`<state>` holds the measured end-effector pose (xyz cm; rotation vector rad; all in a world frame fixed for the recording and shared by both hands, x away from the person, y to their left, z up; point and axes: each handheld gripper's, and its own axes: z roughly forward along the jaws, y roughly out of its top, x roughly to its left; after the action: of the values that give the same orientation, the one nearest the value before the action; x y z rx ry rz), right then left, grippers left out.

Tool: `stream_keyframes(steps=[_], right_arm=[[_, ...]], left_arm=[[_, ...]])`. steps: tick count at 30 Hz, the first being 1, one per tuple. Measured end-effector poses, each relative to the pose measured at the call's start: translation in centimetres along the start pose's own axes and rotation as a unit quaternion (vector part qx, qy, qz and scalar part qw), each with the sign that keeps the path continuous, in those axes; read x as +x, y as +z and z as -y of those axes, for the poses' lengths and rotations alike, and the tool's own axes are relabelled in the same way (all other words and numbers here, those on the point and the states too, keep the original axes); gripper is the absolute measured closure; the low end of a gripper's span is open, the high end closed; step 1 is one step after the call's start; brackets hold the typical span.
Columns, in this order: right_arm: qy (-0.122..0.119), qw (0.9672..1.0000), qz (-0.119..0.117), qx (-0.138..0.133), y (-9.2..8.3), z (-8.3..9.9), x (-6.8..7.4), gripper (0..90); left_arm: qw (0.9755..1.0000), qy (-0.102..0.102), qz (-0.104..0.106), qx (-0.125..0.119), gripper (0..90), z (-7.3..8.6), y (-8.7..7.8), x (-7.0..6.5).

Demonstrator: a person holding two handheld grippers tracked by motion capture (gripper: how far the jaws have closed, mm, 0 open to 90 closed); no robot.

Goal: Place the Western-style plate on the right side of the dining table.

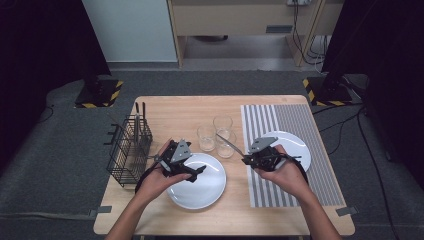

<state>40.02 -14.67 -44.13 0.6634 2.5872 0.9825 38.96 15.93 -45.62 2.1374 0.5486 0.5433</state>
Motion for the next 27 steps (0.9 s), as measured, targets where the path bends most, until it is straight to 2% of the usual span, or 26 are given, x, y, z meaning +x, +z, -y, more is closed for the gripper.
stream_keyframes(steps=[5, 7, 15, 16, 18, 23, 27], right_arm=[[0.008, 0.9999, 0.008, 0.001, -0.2, 0.2, -0.4, 82.8], [0.011, 0.9999, 0.013, 0.000, -0.3, 0.3, -0.5, 82.8], [0.024, 0.9994, 0.023, -0.004, -1.0, 0.5, -1.3, 82.8], [0.030, 0.9992, 0.026, -0.005, -1.1, 0.6, -1.6, 82.8], [0.036, 0.9989, 0.030, -0.003, -1.2, 0.7, -2.0, 82.9], [0.047, 0.9980, 0.043, -0.002, -1.6, 0.8, -2.5, 82.8], [0.059, 0.9969, 0.053, -0.004, -2.1, 1.1, -3.1, 82.8]], left_arm=[[1.0000, 0.002, -0.005, 0.004, 3.1, 0.1, 0.2, -0.2], [0.9999, 0.010, -0.009, 0.009, 3.1, 0.1, 0.2, -0.3], [0.9999, 0.000, -0.011, 0.012, 3.4, 0.4, 0.3, -0.2], [0.9997, 0.001, -0.021, 0.015, 3.5, 0.5, 0.2, -0.1], [0.9996, -0.001, -0.023, 0.015, 3.8, 0.6, 0.2, 0.1], [0.9995, -0.001, -0.024, 0.021, 3.8, 0.7, 0.2, 0.1], [0.9996, -0.001, -0.019, 0.021, 3.9, 0.8, 0.5, -0.4]])
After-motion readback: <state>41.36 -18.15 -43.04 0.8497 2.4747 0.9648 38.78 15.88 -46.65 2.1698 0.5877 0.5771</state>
